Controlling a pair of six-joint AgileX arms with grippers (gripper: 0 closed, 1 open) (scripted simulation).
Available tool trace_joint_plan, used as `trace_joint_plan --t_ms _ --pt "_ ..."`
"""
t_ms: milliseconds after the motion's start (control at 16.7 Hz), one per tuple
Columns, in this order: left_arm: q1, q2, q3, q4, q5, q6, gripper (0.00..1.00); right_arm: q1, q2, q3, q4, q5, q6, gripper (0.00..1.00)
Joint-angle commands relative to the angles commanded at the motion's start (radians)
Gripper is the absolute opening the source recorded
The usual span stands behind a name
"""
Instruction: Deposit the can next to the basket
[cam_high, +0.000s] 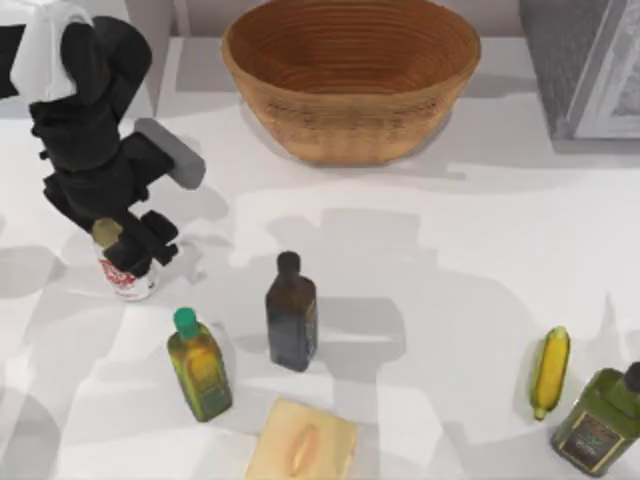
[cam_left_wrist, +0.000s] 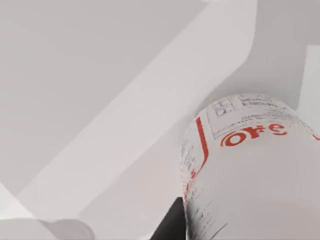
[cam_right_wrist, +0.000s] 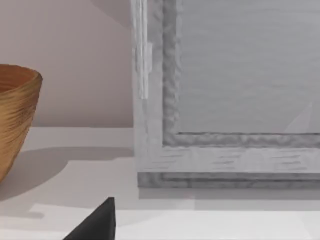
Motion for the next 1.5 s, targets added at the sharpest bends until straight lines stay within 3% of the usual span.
trace_joint_plan --t_ms 480,720,900,1320,1500 --pt "0.000 -0.002 0.000 -0.001 0.000 -0.001 0.00 0.000 0.000 0.000 0.000 0.000 0.000 1.00" --pt "-0.043 0.032 0.058 -0.028 0.001 -0.103 0.00 0.000 0.000 0.000 0.000 0.000 0.000 1.00" --pt "-0.099 0.077 0.135 -0.066 0.001 -0.290 0.00 0.000 0.000 0.000 0.000 0.000 0.000 1.00" --pt "-0.260 0.182 0.313 -0.167 0.000 -0.896 0.00 0.000 0.000 0.000 0.000 0.000 0.000 1.00" --pt "-0.314 0.198 0.368 -0.188 0.000 -1.055 0.00 0.000 0.000 0.000 0.000 0.000 0.000 1.00"
